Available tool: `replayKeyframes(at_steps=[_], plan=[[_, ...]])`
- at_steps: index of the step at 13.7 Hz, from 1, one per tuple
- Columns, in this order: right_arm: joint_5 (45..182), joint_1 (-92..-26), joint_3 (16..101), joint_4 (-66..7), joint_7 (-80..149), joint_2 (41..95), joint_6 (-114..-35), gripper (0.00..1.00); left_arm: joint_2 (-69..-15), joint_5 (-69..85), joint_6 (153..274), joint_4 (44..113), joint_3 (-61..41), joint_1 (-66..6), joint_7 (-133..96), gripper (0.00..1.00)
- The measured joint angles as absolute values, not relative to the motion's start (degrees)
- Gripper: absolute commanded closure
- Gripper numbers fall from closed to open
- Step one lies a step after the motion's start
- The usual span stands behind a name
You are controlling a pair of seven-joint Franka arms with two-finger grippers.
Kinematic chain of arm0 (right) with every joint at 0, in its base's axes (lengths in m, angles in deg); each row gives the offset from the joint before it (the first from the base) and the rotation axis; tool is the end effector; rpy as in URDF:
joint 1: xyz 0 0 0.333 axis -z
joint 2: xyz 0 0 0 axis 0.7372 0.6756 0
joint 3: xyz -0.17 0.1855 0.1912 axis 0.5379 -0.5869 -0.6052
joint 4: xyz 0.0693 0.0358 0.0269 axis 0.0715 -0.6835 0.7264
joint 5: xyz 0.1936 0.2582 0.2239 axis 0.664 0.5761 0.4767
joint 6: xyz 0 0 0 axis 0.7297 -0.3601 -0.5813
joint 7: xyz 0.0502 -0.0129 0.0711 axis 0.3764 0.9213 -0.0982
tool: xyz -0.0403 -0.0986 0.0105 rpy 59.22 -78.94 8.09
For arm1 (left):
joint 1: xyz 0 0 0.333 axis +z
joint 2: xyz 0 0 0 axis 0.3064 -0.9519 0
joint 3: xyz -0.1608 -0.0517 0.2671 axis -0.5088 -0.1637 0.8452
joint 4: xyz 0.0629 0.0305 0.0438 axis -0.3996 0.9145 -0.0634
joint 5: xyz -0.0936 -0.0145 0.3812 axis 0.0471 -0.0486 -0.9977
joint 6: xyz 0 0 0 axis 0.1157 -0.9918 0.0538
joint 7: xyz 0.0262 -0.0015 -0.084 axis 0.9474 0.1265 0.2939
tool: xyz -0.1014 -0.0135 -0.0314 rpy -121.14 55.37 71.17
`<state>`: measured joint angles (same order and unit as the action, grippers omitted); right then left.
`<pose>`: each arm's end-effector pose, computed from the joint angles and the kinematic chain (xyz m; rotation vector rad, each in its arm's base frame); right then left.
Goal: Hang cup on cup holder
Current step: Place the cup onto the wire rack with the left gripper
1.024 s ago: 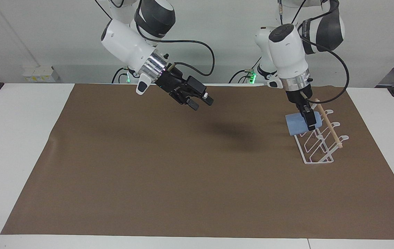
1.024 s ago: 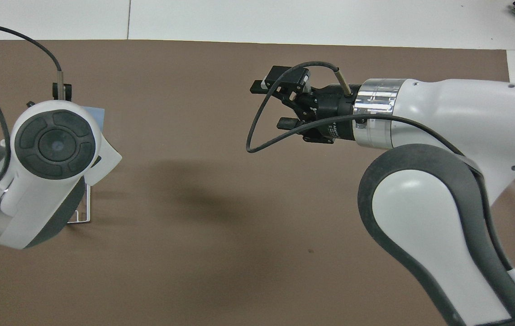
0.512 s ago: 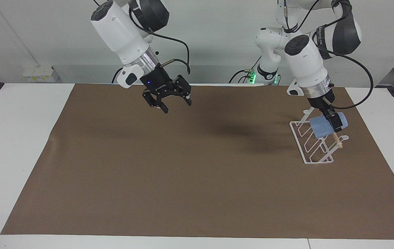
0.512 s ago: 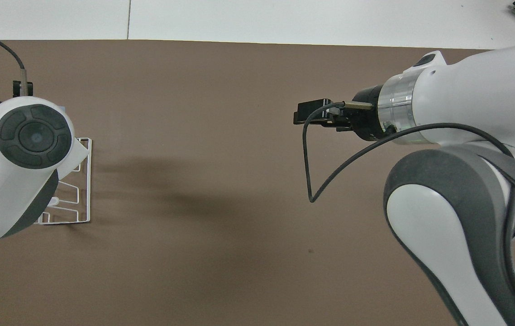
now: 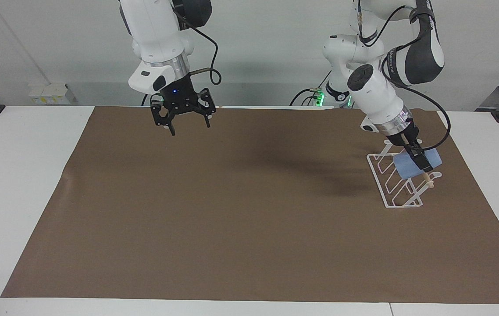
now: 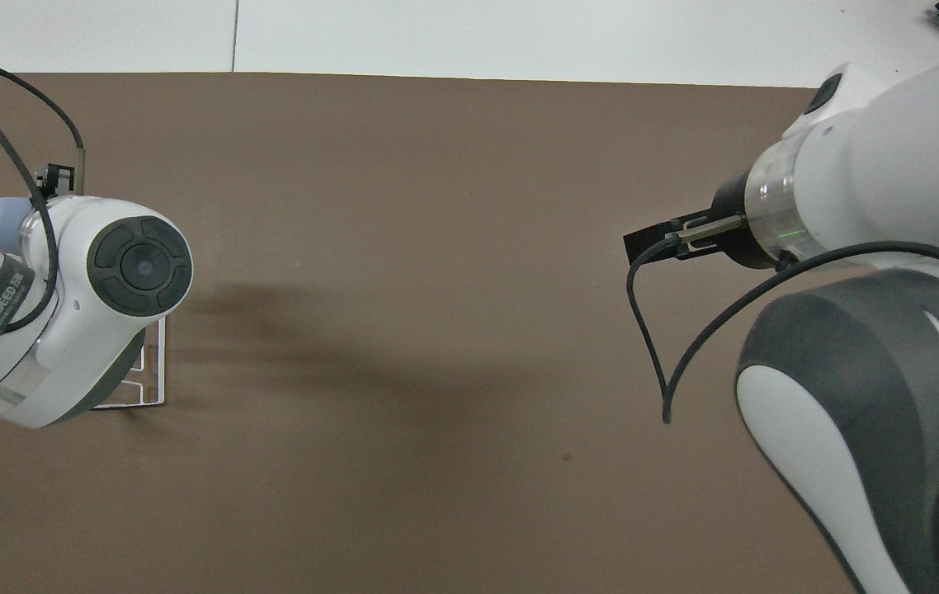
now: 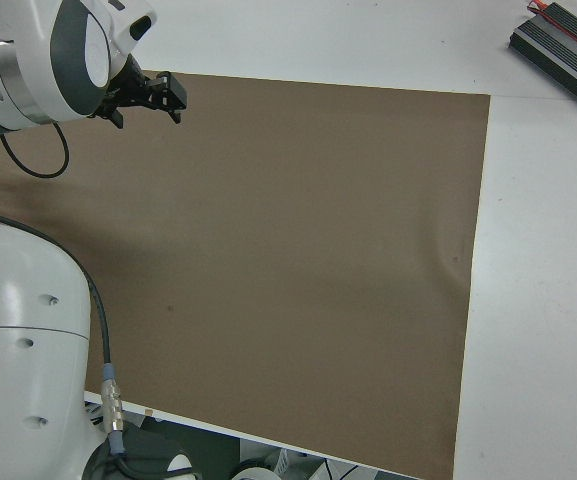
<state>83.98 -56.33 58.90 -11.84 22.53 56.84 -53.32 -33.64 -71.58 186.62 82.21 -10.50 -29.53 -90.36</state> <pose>0.5655 0.1589 0.6257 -3.0764 -0.3235 -0.1485 0.5623 -0.0972 0.4787 -1.5636 1.6946 0.4315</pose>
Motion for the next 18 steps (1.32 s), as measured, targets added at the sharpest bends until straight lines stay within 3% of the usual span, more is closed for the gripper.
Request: replayKeyframes(at_steps=[4,9,10,11,18], plan=[[80.4,-51.4,59.1,-11.4,24.5,56.3,-46.0,0.0,-33.7,-74.3,186.5,84.2,-10.2,-28.6,-88.3,1.0],[79.5,-47.0,59.1,-11.5,25.3,55.6,-42.5,0.0,-33.7,-74.9,187.6,86.6,-10.1,-26.5,-87.4,1.0],[79.5,-46.4,59.1,-11.9,25.3,55.4,-42.5,0.0,-33.6,-74.9,187.6,86.6,-10.2,-26.5,-87.3,0.82],[79.5,-45.8,59.1,-12.5,25.3,55.2,-42.5,0.0,-33.6,-74.9,187.7,86.6,-10.2,-26.5,-87.2,0.01],[79.5,-42.3,59.1,-21.8,25.3,51.0,-44.5,0.0,-33.0,-74.7,187.8,86.4,-10.2,-26.5,-86.4,0.0]])
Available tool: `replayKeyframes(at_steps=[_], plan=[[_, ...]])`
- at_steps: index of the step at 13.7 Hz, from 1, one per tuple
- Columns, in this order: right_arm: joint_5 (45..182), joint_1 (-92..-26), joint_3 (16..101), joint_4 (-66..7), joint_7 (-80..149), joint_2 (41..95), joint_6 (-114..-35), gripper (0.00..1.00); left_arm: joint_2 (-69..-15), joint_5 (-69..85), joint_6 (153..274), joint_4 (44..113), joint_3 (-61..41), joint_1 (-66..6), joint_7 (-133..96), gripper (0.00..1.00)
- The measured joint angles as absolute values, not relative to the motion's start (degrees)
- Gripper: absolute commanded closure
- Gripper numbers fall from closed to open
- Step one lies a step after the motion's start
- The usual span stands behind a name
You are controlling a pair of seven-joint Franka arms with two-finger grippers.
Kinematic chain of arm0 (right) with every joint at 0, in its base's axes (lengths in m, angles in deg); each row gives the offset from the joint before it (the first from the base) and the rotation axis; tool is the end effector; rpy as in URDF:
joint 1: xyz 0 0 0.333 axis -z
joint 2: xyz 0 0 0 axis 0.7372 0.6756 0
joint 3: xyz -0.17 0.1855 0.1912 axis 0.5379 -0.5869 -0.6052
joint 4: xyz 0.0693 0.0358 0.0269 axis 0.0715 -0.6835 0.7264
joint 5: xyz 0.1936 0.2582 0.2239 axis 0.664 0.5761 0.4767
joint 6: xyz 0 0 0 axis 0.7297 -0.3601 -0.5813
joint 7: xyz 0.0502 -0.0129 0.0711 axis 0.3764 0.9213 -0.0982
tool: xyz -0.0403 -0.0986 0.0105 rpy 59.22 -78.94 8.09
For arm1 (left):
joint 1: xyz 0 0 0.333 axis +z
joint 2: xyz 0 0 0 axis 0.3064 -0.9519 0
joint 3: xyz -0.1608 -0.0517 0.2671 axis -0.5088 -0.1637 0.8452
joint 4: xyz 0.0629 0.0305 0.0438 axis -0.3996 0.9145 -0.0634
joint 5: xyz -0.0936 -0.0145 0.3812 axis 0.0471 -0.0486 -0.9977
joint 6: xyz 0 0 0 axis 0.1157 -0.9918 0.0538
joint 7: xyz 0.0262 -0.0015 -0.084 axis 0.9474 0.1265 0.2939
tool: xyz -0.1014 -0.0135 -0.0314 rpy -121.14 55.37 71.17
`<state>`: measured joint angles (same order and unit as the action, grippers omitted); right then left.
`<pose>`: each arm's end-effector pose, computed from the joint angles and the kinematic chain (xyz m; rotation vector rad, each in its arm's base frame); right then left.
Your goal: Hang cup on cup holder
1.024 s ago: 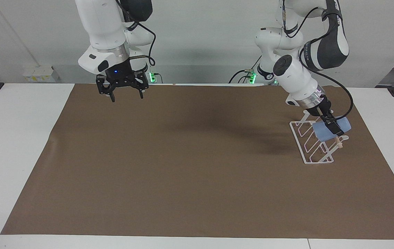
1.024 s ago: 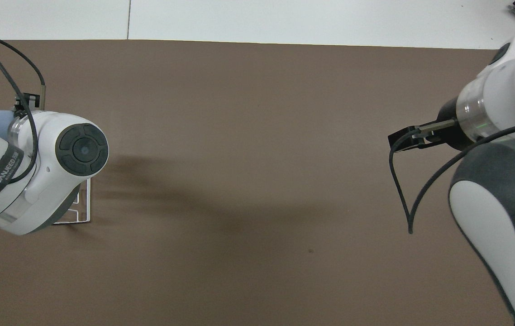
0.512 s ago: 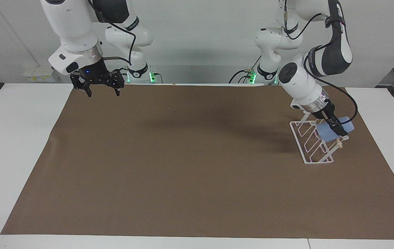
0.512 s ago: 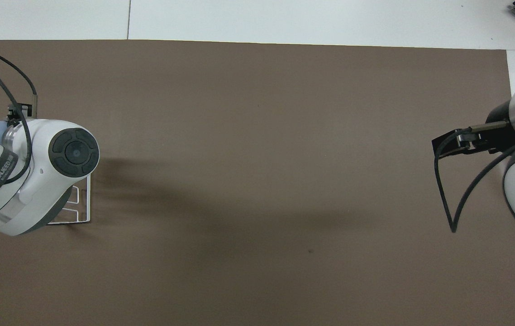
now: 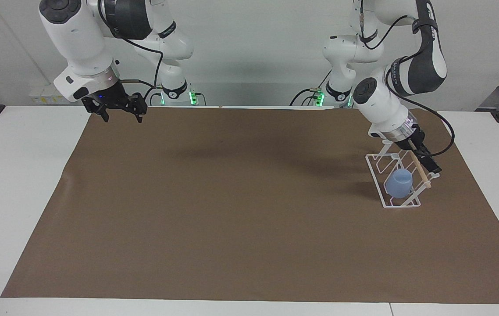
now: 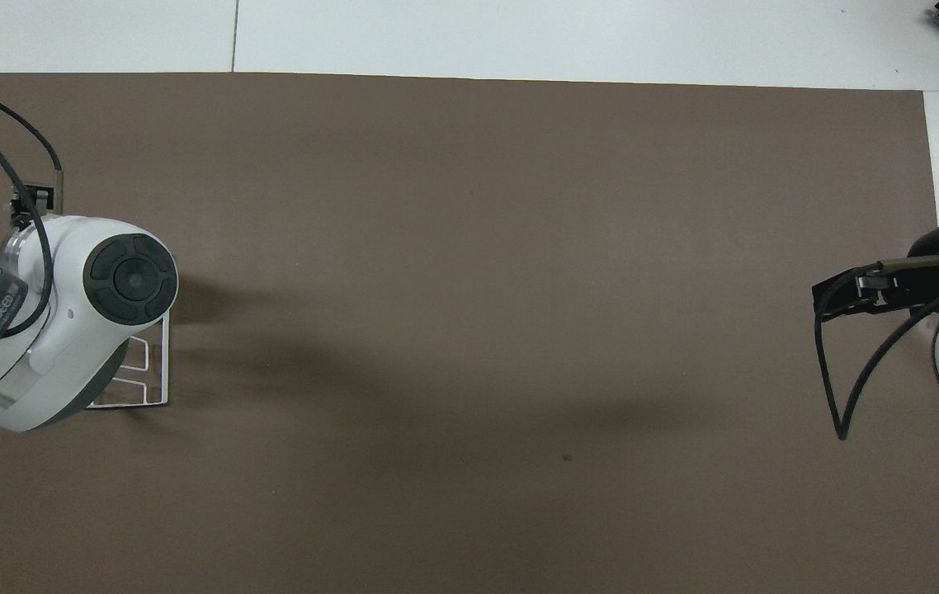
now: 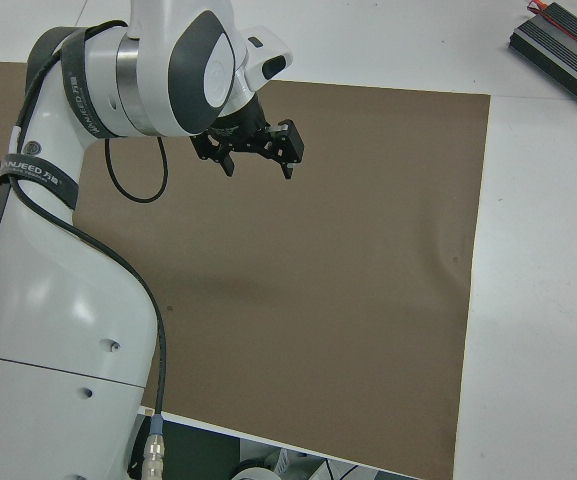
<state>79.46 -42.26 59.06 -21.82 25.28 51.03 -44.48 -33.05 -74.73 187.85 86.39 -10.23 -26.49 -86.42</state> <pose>0.5361 0.0087 0.5867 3.0698 0.0179 -0.1911 0.5558 -0.0625 0.4533 -1.5938 1.6275 0.4793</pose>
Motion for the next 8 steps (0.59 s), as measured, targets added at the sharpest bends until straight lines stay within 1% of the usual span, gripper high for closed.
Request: replayKeyframes(at_steps=[3,6,8], plan=[[79.5,-41.0,59.1,-24.8,25.3,49.4,-45.8,0.0,-32.7,-68.4,186.9,84.4,-10.0,-26.1,-85.6,0.0],[79.5,-40.5,59.1,-25.1,25.3,49.2,-46.0,0.0,-31.5,-56.5,186.4,80.9,-9.8,-22.2,-85.6,0.0],[79.5,-40.5,59.0,-25.1,25.3,49.1,-46.0,0.0,-29.1,-48.9,183.8,79.7,-9.7,-19.7,-85.7,0.0]])
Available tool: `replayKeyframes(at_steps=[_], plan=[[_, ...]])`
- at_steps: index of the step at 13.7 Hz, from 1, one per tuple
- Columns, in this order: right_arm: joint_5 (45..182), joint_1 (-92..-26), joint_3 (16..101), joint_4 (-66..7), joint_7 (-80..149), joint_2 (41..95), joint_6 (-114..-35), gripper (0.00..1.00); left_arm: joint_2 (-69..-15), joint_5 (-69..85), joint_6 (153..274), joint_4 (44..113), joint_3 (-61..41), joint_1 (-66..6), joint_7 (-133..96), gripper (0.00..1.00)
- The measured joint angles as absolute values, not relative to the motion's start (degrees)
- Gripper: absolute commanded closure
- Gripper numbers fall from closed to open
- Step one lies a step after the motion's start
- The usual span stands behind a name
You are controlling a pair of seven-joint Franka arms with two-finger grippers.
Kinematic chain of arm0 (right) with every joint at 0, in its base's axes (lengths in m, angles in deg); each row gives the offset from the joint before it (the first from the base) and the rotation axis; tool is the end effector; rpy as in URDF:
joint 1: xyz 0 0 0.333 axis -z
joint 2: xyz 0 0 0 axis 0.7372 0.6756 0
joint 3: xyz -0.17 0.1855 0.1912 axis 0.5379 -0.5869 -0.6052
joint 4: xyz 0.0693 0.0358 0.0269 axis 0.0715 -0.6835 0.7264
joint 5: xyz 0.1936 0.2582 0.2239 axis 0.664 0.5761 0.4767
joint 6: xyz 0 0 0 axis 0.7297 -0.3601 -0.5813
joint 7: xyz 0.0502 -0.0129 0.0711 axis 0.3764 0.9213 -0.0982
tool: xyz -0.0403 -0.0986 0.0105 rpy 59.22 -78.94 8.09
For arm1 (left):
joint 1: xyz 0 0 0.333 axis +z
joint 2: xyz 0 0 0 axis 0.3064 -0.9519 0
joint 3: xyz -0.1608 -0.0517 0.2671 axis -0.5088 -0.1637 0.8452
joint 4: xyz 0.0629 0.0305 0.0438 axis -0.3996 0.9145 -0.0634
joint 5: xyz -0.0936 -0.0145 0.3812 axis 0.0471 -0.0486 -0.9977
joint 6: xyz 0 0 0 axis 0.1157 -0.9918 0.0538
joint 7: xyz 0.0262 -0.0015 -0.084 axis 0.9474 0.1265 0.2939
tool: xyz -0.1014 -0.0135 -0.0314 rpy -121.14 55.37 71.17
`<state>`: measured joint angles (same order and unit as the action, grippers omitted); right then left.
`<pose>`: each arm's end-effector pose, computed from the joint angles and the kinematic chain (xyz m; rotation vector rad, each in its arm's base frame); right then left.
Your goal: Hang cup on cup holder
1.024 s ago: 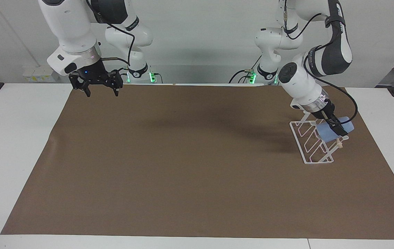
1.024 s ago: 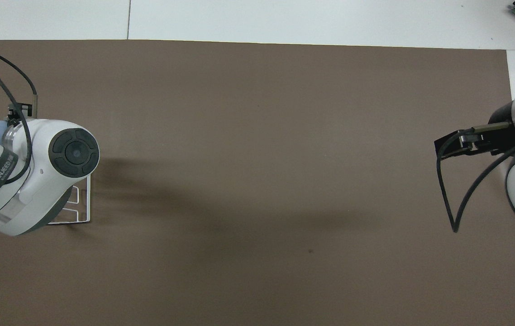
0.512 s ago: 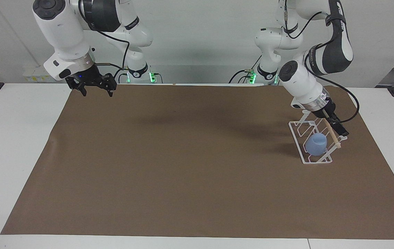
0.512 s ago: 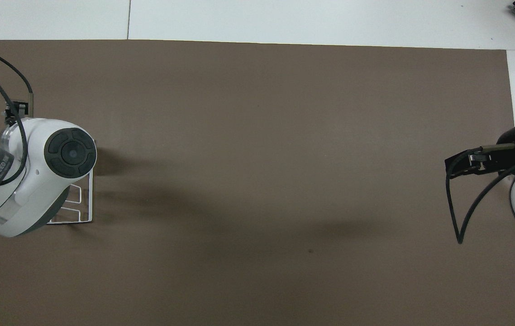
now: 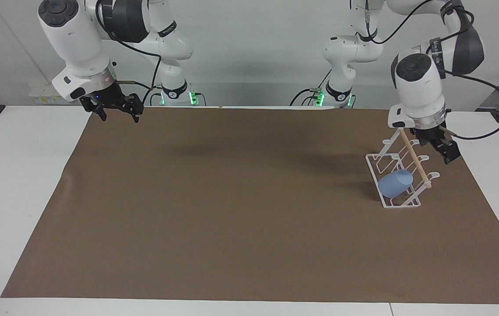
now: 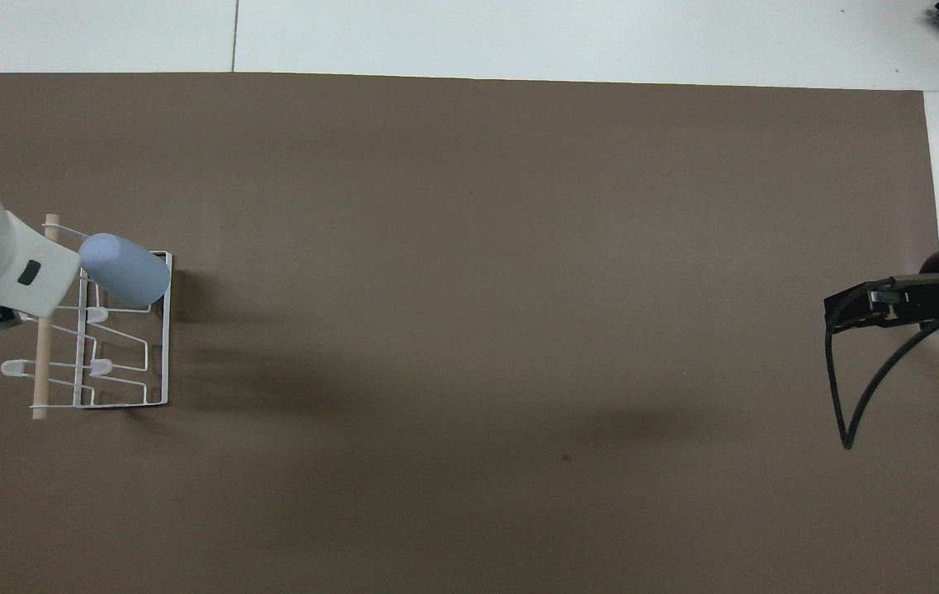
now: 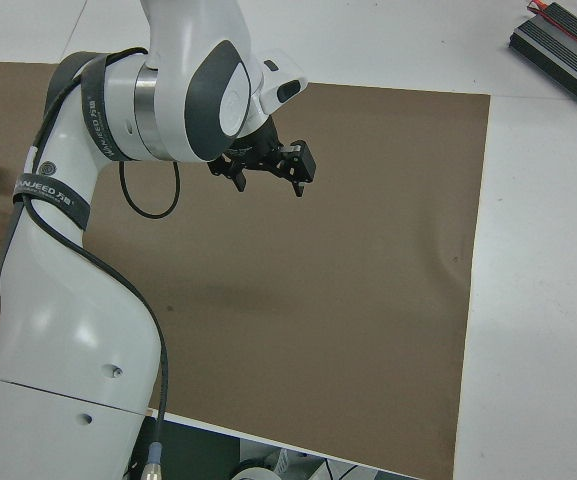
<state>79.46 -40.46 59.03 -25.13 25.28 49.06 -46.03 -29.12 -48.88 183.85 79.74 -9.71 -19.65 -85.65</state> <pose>0.5267 -0.0068 0.5800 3.0678 -0.0279 -0.1872 0.5510 -0.0069 0.5232 -2.2000 1.4461 0.2604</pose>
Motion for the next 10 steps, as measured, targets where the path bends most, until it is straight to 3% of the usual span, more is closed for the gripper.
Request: replayKeyframes(at_steps=[5,10], plan=[[79.5,-40.5,58.9,-25.1,25.3,49.0,-46.0,0.0,-25.6,-38.7,169.7,76.5,-11.3,-19.3,-71.3,0.0],[80.1,-40.4,58.9,-25.1,25.3,49.0,-46.0,0.0,-25.6,-27.7,166.7,74.2,-11.5,-19.5,-63.4,0.0]])
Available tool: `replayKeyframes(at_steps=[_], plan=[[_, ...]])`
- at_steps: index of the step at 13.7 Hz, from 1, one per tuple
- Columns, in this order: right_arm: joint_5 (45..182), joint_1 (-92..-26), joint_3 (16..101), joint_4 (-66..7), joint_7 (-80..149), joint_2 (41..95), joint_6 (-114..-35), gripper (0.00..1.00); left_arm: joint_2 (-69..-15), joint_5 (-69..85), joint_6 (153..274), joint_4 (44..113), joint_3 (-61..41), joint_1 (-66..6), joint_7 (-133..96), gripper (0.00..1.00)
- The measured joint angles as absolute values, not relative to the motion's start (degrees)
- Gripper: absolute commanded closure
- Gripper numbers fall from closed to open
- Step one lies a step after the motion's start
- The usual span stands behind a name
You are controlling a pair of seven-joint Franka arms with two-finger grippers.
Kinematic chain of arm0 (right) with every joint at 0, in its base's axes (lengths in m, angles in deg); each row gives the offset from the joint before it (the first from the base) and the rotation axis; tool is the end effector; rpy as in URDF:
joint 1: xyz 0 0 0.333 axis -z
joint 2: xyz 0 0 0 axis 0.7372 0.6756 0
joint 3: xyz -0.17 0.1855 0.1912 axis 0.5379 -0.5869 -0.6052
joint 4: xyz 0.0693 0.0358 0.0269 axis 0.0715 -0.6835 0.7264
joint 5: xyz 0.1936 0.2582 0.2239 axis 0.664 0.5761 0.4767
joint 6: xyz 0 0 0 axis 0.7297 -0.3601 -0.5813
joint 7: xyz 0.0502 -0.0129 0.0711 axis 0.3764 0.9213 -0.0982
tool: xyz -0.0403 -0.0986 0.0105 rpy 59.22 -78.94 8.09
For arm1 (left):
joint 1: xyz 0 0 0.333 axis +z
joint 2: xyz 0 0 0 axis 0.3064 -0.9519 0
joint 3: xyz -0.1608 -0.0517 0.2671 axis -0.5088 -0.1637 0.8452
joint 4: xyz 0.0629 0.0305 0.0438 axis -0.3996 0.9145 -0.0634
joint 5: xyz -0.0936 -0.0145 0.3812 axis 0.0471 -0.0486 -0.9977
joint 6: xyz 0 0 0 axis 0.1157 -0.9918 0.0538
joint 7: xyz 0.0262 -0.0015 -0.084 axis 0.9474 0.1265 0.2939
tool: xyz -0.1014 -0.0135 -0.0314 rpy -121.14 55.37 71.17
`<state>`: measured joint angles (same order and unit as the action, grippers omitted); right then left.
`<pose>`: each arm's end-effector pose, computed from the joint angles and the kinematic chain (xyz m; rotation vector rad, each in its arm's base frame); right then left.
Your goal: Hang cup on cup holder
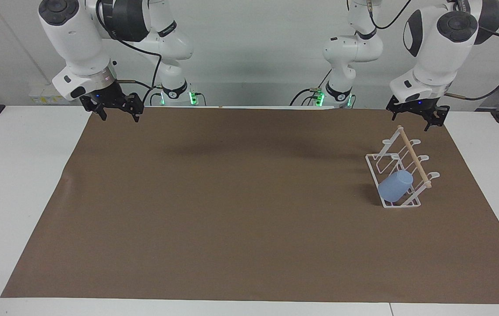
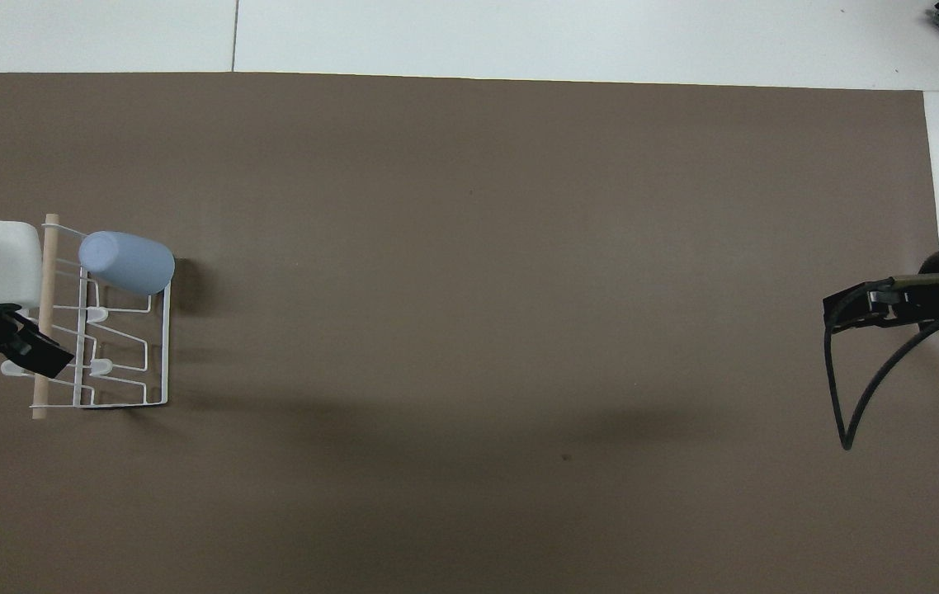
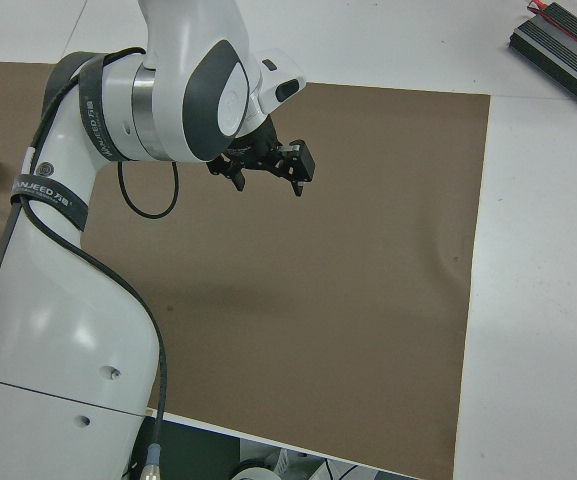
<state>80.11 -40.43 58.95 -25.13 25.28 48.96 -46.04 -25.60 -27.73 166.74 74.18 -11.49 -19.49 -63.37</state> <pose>0.5263 -0.0050 0.5809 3.0790 -0.0274 -0.1850 0.5109 -0.0388 0.5683 -2.8121 0.9339 0.2309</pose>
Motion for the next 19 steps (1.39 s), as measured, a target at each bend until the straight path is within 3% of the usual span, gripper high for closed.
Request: replayKeyframes(at_steps=[4,12,19], plan=[[82.3,-40.0,59.0,-25.1,25.3,48.9,-46.1,0.0,-25.6,-26.3,165.3,72.1,-10.5,-20.8,-56.3,0.0],[83.3,-39.9,58.9,-24.9,25.3,48.4,-49.2,0.0,-27.4,-18.7,163.5,64.8,5.9,-34.2,-51.1,0.0],[83.3,-39.6,58.9,-24.8,25.3,48.4,-55.7,0.0,-31.8,-16.5,158.9,56.1,2.7,-29.0,-46.1,0.0]])
